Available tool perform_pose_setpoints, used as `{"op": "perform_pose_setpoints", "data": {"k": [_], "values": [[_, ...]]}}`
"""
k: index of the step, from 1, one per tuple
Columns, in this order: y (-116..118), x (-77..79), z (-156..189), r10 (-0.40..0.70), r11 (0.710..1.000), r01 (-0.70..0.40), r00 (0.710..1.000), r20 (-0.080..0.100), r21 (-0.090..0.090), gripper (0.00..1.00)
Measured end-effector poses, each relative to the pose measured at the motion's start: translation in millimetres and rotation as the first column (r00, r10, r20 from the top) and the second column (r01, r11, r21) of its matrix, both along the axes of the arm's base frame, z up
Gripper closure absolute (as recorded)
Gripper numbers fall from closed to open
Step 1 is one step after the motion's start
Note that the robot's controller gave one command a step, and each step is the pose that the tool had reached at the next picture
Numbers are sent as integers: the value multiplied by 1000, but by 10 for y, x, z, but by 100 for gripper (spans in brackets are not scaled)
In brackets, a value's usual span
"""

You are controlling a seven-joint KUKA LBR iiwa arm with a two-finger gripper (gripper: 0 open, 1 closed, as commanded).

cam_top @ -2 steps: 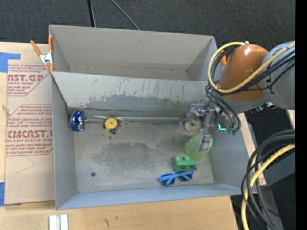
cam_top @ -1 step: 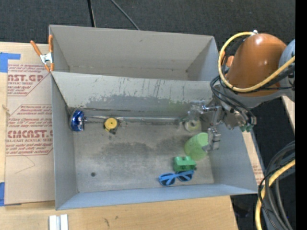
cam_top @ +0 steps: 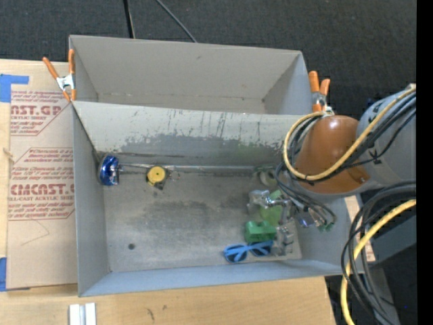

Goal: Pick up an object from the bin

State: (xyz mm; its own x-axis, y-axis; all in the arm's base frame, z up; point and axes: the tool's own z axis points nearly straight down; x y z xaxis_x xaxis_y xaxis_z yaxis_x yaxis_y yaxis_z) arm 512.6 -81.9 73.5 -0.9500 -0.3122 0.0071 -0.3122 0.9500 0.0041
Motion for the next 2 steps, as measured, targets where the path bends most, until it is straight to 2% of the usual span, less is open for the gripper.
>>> {"op": "perform_pose_setpoints", "data": {"k": [1, 2], "values": [[-3, 28, 53, 0, 1000, 0, 1000, 7, -2, 100], [174, 60, 1888, -15, 1000, 15, 1000, 19, -3, 100]]}}
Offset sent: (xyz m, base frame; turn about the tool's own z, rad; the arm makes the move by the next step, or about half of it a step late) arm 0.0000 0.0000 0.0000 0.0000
